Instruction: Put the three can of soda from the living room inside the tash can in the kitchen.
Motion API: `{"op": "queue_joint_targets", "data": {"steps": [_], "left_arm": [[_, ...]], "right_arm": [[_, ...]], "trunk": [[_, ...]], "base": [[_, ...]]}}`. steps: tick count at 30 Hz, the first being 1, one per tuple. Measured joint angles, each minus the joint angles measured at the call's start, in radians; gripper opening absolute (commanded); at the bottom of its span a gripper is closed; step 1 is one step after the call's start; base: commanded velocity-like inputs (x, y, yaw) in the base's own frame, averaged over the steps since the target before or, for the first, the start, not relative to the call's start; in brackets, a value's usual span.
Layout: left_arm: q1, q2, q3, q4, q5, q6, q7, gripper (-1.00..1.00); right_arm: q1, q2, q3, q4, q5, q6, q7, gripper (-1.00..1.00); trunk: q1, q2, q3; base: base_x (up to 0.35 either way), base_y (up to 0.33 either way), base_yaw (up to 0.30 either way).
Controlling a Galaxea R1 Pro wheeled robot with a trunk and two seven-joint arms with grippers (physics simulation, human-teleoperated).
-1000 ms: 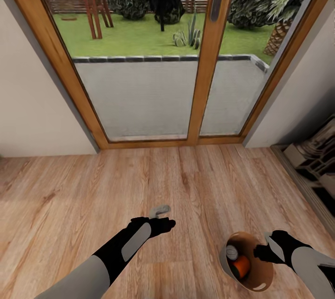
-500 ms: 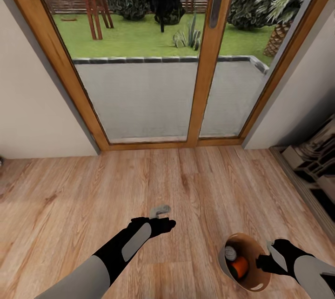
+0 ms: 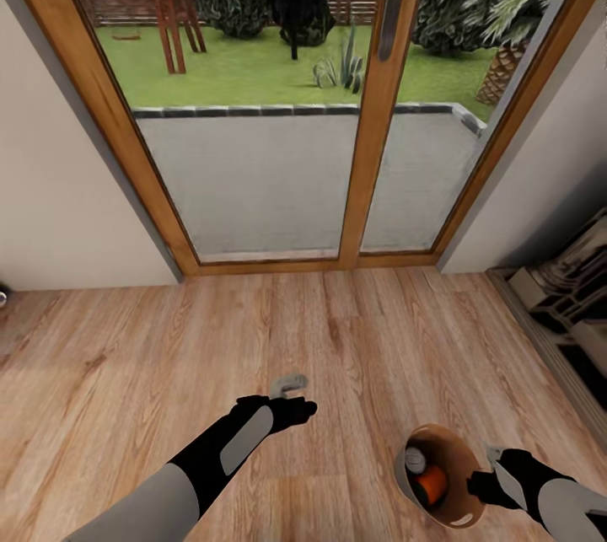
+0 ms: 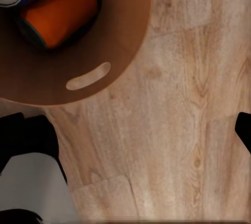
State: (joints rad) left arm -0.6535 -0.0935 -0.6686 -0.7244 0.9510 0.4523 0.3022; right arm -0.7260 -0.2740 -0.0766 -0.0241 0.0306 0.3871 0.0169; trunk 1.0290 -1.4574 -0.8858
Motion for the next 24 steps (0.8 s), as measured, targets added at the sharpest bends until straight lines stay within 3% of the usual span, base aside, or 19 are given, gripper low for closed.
{"op": "queue_joint_targets", "data": {"steps": [12,24], "left_arm": [[0.000,-0.001,-0.002,0.006,0.000,-0.011,0.000,1.00],[0.000,-0.002,-0.034,0.005,0.000,-0.012,0.000,1.00]], "right_arm": [[0.016,-0.001,0.000,-0.003,0.002,-0.003,0.001,1.00],[0.017,0.005,0.002,-0.002,-0.003,-0.004,0.002,1.00]], "trunk": [[-0.046,0.084,0.038],[-0.092,0.168,0.075]], "base": [[0.000,0.000,0.000],[0.000,0.000,0.000]]}}
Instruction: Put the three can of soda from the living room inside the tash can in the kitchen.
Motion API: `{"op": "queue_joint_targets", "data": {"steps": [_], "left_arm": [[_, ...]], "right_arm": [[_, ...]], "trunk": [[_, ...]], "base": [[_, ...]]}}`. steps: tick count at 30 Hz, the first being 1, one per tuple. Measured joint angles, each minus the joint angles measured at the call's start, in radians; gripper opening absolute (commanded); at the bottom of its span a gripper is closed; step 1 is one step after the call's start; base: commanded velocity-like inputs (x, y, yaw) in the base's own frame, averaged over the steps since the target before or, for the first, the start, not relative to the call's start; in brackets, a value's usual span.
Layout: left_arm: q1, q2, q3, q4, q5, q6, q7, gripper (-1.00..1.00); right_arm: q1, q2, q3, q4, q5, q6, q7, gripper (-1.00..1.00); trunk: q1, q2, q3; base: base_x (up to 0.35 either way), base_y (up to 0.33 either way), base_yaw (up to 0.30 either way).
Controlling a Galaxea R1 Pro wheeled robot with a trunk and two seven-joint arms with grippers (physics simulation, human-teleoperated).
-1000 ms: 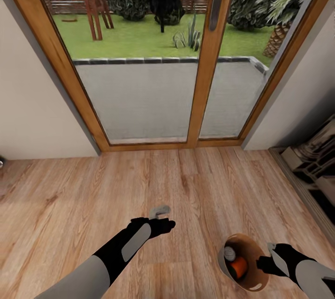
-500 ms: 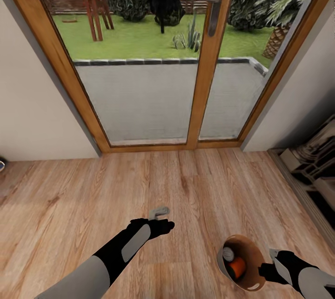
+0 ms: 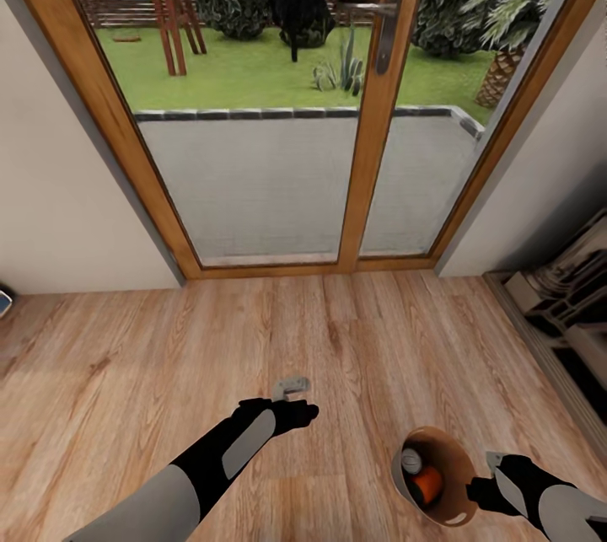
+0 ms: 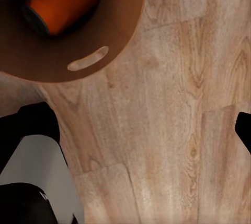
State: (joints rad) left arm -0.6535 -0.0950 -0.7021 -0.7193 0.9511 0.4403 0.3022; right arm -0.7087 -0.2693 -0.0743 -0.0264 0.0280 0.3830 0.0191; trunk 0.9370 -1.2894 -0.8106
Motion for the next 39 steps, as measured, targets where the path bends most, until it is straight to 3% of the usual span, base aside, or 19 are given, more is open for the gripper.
{"op": "queue_joint_targets", "data": {"steps": [20,30,39], "left_arm": [[0.000,0.000,-0.002,0.001,0.000,-0.001,0.000,1.00],[0.000,0.000,-0.002,0.001,0.000,-0.005,0.000,1.00],[0.000,0.000,-0.002,0.001,-0.001,-0.013,0.000,1.00]], "right_arm": [[0.032,0.001,-0.001,0.004,0.001,-0.002,0.001,1.00],[0.049,0.017,-0.001,0.005,0.001,-0.005,0.001,1.00],[0.052,0.022,-0.001,0.025,-0.001,-0.103,0.001,1.00]], "trunk": [[-0.077,0.140,0.063],[-0.115,0.210,0.094],[-0.150,0.273,0.122]], "base": [[0.000,0.000,0.000],[0.000,0.000,0.000],[0.000,0.000,0.000]]}}
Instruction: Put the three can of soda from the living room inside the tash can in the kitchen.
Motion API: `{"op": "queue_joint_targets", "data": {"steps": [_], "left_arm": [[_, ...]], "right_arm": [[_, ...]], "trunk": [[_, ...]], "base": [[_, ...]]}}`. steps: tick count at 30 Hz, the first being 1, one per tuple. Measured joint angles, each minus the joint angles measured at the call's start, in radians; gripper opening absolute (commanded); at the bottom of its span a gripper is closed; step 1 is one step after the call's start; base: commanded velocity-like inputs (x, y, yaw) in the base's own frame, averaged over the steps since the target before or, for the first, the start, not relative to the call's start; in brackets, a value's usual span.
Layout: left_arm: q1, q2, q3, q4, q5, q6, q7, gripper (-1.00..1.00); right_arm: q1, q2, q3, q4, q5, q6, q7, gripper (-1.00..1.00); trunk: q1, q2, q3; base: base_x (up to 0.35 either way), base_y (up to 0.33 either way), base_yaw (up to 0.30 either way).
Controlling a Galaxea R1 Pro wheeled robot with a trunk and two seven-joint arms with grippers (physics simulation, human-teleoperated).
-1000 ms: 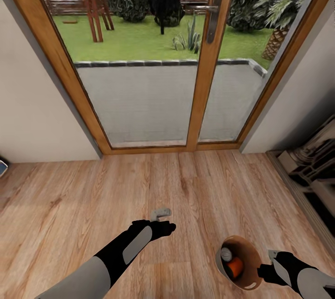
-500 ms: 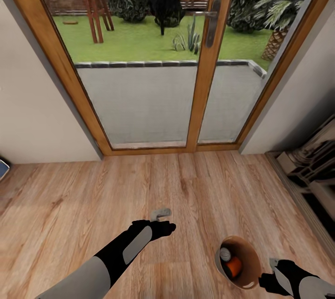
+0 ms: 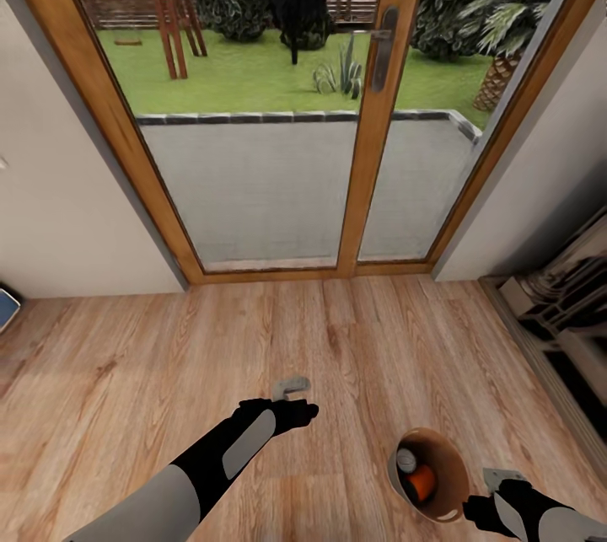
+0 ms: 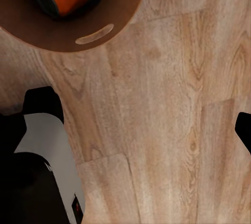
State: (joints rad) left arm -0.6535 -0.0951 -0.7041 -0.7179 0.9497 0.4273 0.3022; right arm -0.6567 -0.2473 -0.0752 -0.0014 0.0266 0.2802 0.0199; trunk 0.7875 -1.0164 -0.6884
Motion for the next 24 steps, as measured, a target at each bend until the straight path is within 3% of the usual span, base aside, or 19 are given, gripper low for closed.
{"op": "queue_joint_targets", "data": {"steps": [24], "left_arm": [[0.000,0.000,-0.001,0.000,0.000,-0.001,0.000,1.00]], "right_arm": [[0.012,0.005,-0.001,0.013,0.000,-0.013,0.000,1.00]], "trunk": [[-0.092,0.168,0.075]], "base": [[0.000,0.000,0.000]]}}
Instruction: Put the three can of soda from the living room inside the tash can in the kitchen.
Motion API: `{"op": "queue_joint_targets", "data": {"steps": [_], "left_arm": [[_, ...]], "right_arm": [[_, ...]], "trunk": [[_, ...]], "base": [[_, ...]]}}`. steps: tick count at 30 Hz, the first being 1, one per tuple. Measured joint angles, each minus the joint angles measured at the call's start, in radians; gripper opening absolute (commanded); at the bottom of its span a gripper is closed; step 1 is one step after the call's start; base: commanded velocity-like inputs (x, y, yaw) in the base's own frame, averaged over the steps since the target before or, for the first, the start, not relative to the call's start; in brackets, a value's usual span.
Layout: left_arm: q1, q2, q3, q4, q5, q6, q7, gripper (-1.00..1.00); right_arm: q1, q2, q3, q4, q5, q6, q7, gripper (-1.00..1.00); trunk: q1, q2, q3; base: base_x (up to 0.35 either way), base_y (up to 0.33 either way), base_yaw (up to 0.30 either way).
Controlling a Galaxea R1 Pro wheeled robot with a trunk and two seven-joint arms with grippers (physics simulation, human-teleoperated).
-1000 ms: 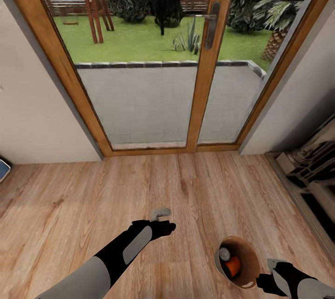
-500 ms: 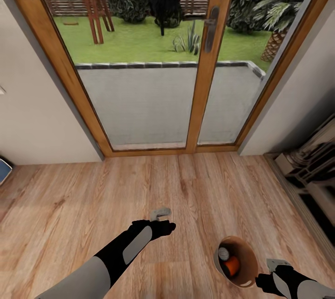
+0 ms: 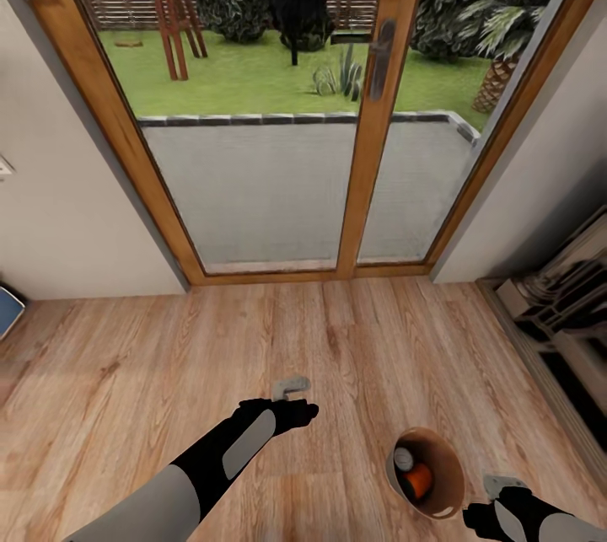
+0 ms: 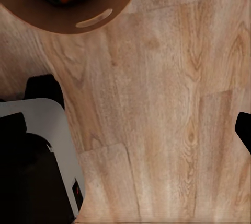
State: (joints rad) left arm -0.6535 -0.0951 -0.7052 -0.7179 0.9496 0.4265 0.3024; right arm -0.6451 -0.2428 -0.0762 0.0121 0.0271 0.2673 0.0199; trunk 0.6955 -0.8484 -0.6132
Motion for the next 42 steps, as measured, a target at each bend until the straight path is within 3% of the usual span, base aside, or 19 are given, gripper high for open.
{"op": "queue_joint_targets", "data": {"steps": [7,13,16,19,24,42], "left_arm": [[0.000,0.000,0.000,0.000,0.000,0.000,0.000,1.00],[0.000,0.000,0.000,0.000,-0.001,0.000,0.001,1.00],[0.000,0.000,0.001,0.000,-0.019,0.000,0.001,1.00],[0.000,0.000,0.002,0.001,-0.063,0.000,0.001,1.00],[0.000,-0.001,0.002,0.027,-0.093,-0.001,0.000,1.00],[0.000,-0.001,0.003,0.062,-0.104,-0.010,0.000,1.00]], "right_arm": [[0.019,0.008,0.000,0.003,0.003,-0.002,0.000,1.00],[0.060,0.008,-0.001,0.003,0.003,-0.085,0.000,1.00],[0.077,0.007,-0.001,0.003,0.004,-0.108,0.000,1.00],[0.091,0.007,-0.001,0.003,0.007,-0.122,0.000,1.00],[0.101,0.006,-0.001,0.004,0.008,-0.130,0.000,1.00],[0.128,0.007,-0.001,0.004,0.008,-0.134,0.000,1.00]], "trunk": [[-0.027,0.049,0.022],[-0.050,0.091,0.041],[-0.061,0.112,0.050],[-0.073,0.133,0.060],[-0.092,0.168,0.075],[-0.161,0.294,0.132]], "base": [[0.000,0.000,0.000],[0.000,0.000,0.000],[0.000,0.000,0.000],[0.000,0.000,0.000],[0.000,0.000,0.000],[0.000,0.000,0.000]]}}
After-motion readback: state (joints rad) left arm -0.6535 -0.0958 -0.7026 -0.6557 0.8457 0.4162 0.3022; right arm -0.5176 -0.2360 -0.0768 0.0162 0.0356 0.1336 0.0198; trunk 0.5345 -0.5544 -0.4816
